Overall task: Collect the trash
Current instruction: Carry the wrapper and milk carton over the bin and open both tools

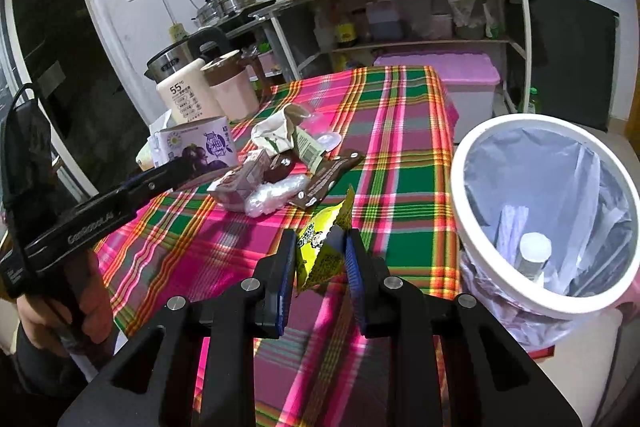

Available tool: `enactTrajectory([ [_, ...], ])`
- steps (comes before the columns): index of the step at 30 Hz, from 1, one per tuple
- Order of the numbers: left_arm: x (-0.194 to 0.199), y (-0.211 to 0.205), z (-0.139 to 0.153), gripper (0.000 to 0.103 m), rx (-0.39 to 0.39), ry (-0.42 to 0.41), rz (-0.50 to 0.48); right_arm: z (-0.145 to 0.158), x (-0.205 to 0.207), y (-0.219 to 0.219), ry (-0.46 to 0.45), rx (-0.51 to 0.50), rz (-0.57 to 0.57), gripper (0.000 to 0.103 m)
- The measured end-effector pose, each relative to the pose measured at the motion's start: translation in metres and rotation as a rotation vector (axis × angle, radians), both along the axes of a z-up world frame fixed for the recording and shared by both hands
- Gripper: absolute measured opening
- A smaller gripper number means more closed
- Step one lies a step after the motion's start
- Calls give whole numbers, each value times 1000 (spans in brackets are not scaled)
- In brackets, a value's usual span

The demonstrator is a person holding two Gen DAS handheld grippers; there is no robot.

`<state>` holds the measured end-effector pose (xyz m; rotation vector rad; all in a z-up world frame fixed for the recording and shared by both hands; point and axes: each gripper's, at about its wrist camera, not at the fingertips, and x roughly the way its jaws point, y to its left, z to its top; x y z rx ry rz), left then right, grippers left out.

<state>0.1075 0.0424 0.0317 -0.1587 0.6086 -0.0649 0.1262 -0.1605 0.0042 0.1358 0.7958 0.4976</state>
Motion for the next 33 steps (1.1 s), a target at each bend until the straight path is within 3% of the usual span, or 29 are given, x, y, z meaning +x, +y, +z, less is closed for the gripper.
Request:
enactTrajectory([
  [33,25,-122,9,39,-19,4,-281,13,-2,-118,-32,-6,-260,26],
])
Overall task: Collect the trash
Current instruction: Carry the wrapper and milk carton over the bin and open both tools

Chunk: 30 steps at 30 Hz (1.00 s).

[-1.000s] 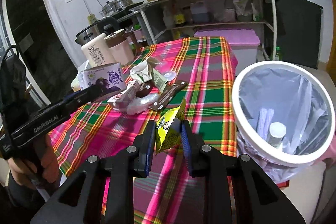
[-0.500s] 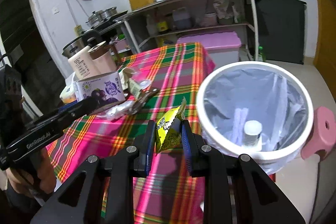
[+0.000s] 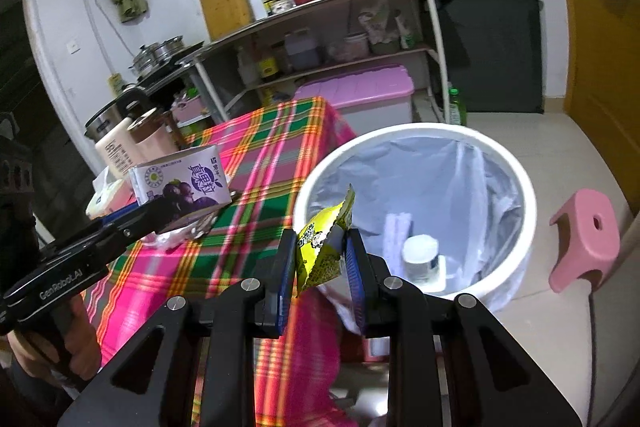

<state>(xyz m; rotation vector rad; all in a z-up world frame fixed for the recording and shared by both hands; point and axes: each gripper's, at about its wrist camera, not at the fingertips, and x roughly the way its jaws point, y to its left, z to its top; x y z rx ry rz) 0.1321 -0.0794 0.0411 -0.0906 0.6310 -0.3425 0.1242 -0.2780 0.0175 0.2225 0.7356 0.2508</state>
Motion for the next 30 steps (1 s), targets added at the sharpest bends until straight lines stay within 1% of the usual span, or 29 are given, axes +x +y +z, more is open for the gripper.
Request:
enactTrajectory([
  [14,29,-48,-10,39,15,33,-116,-10,14,-43,30,-7,-87,26],
  [25,43,-69,-22,39,33,68,-158,-21,24,-58,66,-1,-110,26],
  [27,46,-72,-23,40,38,71,-163,-22,27,-58,76,-1,-110,28],
  [30,49,-76,-24,40,45,73,-170,-25,30,-58,86,-11,-114,28],
])
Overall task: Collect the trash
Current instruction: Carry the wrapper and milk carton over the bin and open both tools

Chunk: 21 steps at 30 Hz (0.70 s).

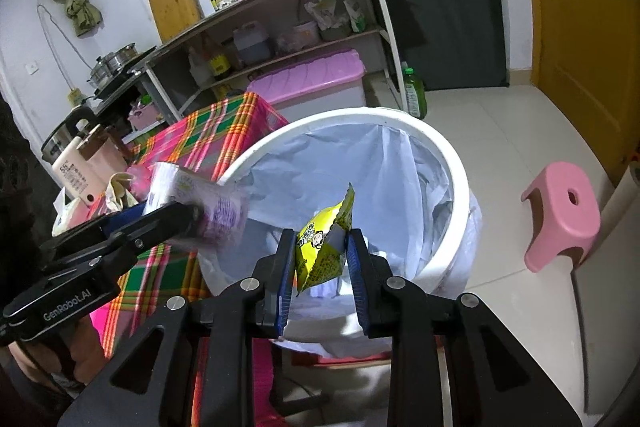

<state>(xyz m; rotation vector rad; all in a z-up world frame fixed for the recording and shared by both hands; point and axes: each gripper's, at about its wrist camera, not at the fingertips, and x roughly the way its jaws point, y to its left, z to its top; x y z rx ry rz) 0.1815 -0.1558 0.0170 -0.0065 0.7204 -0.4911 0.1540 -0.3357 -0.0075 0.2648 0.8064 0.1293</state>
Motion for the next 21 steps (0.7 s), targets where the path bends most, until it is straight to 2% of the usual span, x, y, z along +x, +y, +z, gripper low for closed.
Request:
enactTrajectory([
  [4,1,-3,-2,40,5,2,-1,-1,2,3,-5,-14,2,32],
  [6,1,-1,-2,42,0,2,1,0,1,3,-15,-17,-1,40],
  [21,-10,19,7,44,-49,2,34,14,-15,15,-56,-49,23,42],
])
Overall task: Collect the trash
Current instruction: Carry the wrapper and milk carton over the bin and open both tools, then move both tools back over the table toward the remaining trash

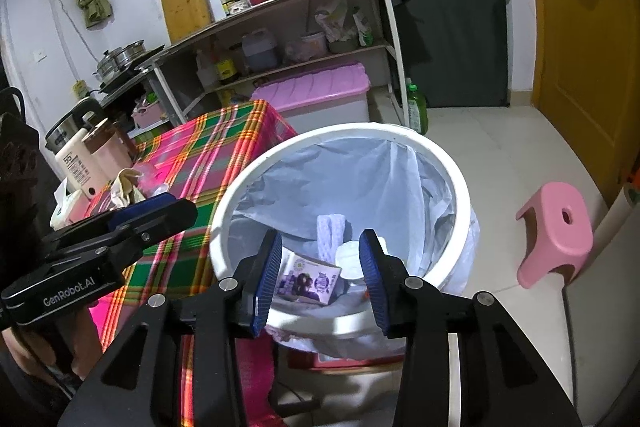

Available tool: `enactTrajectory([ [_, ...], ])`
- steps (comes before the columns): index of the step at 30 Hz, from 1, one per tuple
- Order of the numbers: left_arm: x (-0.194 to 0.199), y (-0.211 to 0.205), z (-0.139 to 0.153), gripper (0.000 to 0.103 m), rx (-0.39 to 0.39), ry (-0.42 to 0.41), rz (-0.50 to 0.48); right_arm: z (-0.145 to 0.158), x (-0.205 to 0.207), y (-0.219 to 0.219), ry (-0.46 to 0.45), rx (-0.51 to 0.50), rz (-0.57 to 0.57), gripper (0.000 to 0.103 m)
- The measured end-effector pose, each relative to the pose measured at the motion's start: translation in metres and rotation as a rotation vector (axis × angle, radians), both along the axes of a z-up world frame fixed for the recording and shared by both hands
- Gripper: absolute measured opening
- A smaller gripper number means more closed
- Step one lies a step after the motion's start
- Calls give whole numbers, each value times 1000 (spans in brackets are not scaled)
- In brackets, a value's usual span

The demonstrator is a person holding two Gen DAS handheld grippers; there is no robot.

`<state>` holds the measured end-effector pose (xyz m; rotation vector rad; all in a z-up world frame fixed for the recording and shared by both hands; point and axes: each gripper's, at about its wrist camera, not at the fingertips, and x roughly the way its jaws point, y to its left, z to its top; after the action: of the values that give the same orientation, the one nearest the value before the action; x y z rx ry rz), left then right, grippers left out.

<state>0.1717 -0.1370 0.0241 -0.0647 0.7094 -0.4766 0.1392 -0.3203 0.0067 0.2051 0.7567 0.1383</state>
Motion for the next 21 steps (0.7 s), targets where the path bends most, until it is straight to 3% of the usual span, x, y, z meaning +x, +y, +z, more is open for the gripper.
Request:
enactTrajectory([
  [21,-50,54,1,44,12,-34,110,9,-34,49,-34,6,133,41],
])
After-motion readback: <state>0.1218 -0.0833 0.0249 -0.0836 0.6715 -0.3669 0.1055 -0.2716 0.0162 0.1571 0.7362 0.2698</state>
